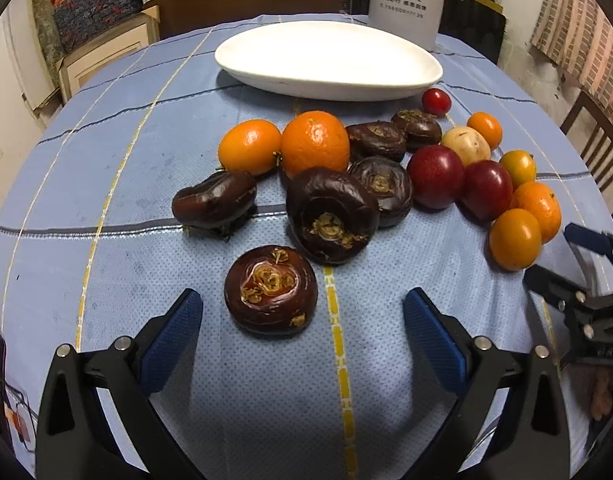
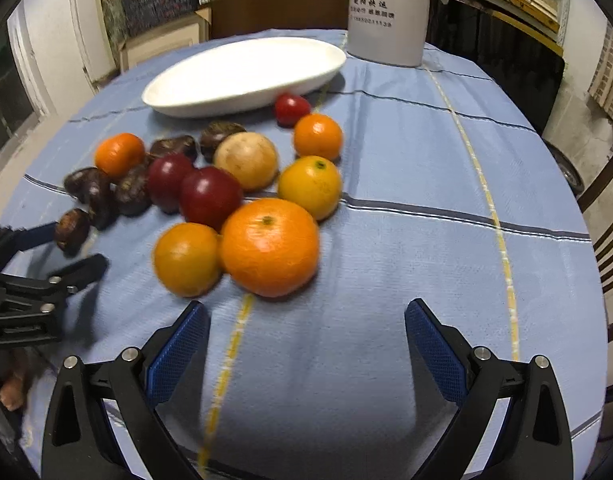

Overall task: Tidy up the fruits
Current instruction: 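Close the right gripper on the large orange while the left gripper approaches a dark brown fruit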

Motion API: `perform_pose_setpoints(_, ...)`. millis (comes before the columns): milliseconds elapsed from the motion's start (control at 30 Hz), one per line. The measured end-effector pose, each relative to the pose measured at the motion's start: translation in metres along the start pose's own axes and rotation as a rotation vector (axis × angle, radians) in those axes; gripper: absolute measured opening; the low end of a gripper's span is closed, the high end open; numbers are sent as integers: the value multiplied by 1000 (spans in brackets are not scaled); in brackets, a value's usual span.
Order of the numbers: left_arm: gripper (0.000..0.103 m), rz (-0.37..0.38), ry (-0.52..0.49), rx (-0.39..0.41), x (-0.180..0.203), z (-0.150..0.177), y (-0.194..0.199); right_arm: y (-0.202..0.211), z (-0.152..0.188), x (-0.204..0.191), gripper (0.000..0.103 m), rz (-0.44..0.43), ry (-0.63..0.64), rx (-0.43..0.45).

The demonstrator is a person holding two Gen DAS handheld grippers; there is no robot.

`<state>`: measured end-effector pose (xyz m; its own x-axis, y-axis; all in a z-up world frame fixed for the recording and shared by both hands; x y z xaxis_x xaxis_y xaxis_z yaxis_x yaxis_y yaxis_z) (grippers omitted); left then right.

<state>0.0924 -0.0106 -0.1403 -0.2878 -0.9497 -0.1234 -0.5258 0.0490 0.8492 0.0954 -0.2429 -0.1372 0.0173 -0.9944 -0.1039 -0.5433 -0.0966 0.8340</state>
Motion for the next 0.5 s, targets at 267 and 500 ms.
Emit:
perform_pose_setpoints(267, 99, 44, -78, 24, 1, -6, -1, -3, -3, 5, 100, -46, 67, -19)
perform_pose_setpoints(500, 99, 75, -65, 57, -3, -9, 3, -6, -9, 3, 100, -55, 68, -15)
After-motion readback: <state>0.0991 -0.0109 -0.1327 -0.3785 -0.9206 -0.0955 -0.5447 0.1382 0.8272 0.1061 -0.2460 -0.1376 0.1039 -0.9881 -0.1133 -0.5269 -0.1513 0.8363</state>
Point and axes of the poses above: each gripper's, at about its wrist camera, not at the fingertips, and y roughly against the way its jaws point, x to its right, z to its underside, the point moved 10 cm from there along -y, roughly the way its jaws point, and after that the axes turned 11 degrees about -y, right-handed, at the moved point
